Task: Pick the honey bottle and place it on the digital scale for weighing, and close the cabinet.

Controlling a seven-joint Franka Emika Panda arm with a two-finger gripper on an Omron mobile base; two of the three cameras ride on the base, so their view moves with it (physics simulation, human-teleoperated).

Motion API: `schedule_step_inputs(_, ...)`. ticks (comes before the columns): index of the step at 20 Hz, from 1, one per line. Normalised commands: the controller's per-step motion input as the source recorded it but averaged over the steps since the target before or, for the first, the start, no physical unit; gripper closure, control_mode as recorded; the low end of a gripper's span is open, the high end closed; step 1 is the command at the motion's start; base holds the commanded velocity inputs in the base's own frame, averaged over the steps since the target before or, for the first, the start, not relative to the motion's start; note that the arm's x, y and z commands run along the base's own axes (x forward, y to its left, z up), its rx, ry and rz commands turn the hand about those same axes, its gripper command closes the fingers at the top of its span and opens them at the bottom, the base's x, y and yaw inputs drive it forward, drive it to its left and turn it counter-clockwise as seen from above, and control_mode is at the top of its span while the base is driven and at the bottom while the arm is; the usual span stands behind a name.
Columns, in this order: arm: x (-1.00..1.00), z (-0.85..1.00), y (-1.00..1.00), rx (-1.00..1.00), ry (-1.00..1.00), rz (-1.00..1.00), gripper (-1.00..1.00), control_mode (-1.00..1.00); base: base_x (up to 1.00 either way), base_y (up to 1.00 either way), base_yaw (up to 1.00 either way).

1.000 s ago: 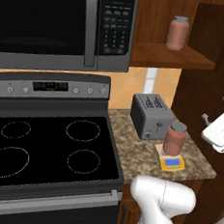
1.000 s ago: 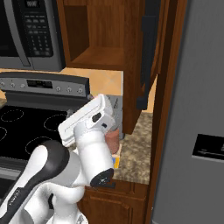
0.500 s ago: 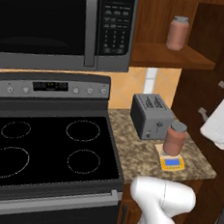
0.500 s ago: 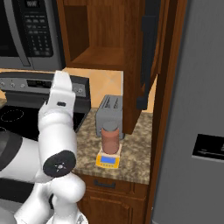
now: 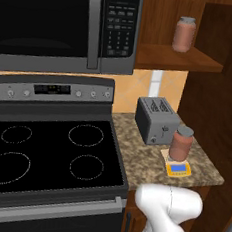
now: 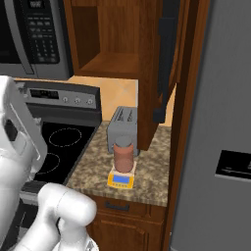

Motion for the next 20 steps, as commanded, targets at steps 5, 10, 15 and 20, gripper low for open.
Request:
schedule_step_inputs(5,-0.99,-0.22,-0.09,-0.07,-0.29,-0.41,-1.00,-1.00,0.00,0.00,0.00)
schedule_step_inputs(10,-0.66,-0.27,-0.53,0.00,-0.06,-0.26,-1.00,-1.00,0.00,0.00,0.00)
schedule_step_inputs(15,-0.21,-0.24,-0.59,0.00,-0.02,-0.10,-1.00,-1.00,0.00,0.00,0.00)
schedule_step_inputs(20,0.71,-0.26,-0.27,0.00,0.02,-0.01,-1.00,-1.00,0.00,0.00,0.00)
